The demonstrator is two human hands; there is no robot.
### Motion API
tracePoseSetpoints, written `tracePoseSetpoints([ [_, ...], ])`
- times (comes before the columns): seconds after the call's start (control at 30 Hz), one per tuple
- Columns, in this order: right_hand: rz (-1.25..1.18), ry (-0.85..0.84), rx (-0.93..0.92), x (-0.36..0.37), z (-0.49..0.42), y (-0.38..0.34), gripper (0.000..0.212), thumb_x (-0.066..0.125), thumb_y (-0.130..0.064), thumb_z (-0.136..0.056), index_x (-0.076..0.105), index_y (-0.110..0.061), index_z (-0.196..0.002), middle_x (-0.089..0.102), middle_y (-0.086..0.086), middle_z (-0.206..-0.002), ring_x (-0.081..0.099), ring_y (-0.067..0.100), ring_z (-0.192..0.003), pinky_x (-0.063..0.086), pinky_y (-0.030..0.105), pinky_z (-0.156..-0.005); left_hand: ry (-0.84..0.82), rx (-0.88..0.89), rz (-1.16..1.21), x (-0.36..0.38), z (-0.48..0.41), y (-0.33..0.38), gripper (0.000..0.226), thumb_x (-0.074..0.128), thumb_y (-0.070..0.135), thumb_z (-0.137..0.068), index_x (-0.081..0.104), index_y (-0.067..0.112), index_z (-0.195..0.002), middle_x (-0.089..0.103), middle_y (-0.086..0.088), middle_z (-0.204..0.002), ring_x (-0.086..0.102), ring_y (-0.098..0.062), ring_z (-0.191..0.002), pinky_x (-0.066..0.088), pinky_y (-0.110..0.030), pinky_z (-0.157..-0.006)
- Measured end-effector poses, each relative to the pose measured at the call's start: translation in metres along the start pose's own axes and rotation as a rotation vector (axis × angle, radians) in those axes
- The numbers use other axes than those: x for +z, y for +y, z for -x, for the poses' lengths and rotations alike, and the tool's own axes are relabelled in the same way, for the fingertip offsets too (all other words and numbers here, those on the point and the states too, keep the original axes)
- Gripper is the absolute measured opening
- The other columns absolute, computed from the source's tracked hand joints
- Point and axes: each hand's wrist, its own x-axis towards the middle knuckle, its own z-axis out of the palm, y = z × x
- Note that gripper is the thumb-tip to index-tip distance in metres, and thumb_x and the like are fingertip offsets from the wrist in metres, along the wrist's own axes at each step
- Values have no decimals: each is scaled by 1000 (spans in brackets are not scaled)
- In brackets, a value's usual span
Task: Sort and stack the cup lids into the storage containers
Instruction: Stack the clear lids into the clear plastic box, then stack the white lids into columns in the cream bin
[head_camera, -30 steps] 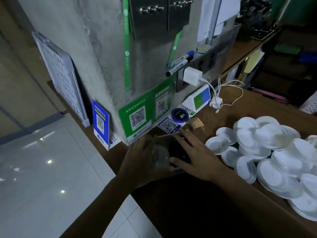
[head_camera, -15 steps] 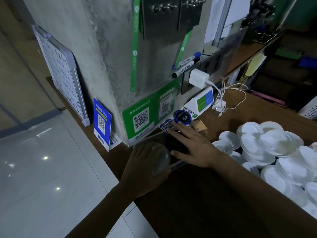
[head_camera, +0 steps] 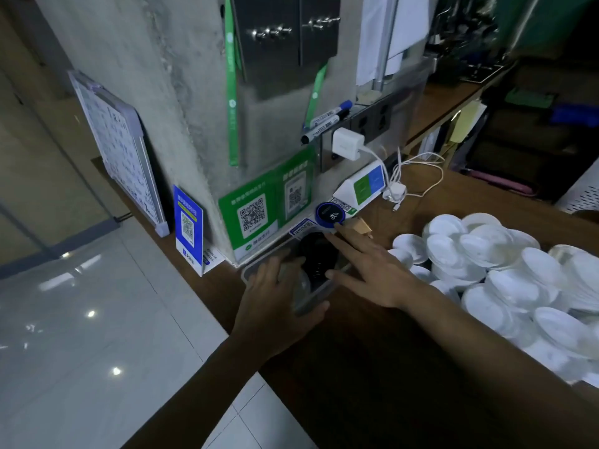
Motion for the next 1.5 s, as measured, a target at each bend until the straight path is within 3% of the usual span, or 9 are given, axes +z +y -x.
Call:
tracePoseSetpoints([
  [0.13,-39,102,86,-21,60,7,71,55,-55,-99,36,-22,-159,31,2,-166,31,19,-152,33,40,-122,-57,91,27,-4,-8,45,79,53,72,-86,47,24,-149,43,-2,-156,43,-20,-141,38,-37,-112],
  [0.23,-35,153,218,-45,121,12,67,61,-49,-98,38,-28,-157,35,-4,-163,35,16,-148,37,38,-119,-118,177,69,7,-8,87,76,54,68,-88,50,23,-148,46,-1,-154,46,-16,-139,37,-27,-110],
  [0.33,-43,176,348,-68,188,15,65,64,-43,-97,39,-30,-156,35,-7,-161,33,13,-148,34,31,-119,-148,276,150,25,-5,137,67,63,59,-90,55,20,-143,51,0,-148,49,-15,-136,45,-35,-113],
  [0.47,-17,203,514,-95,275,20,67,60,-49,-98,33,-34,-158,29,-11,-163,24,9,-151,26,23,-118,-206,355,205,46,-1,212,65,68,53,-92,49,28,-149,43,6,-158,37,-10,-147,40,-34,-119],
  [0.7,81,357,760,-145,408,15,68,62,-49,-97,36,-31,-157,34,-9,-161,39,12,-144,35,29,-115,-300,594,288,81,1,335,58,62,54,-95,47,35,-148,38,16,-156,38,-8,-144,43,-36,-115],
  [0.87,122,446,880,-170,480,15,65,65,-47,-96,41,-28,-153,39,-10,-155,38,9,-143,33,18,-107,-388,741,363,98,1,413,58,58,54,-95,45,35,-149,36,17,-155,39,-10,-142,41,-37,-114],
  [1.1,213,489,1031,-193,533,7,64,61,-49,-97,40,-31,-154,37,-11,-158,37,10,-144,40,30,-109,-472,893,442,115,-1,478,52,62,47,-99,46,33,-147,40,21,-147,41,-7,-136,42,-35,-110],
  [1.33,257,538,1158,-202,539,15,64,66,-46,-94,46,-26,-151,45,-10,-152,45,12,-138,39,23,-96,-532,967,443,142,-33,510,53,62,44,-99,46,33,-148,41,20,-145,40,-5,-135,29,-22,-104],
  [1.5,273,529,1271,-215,527,37,69,66,-48,-94,44,-20,-153,49,-5,-149,48,16,-134,42,26,-98,-530,1043,446,168,-86,552,54,64,28,-99,47,25,-151,41,12,-147,42,-12,-132,43,-38,-108],
])
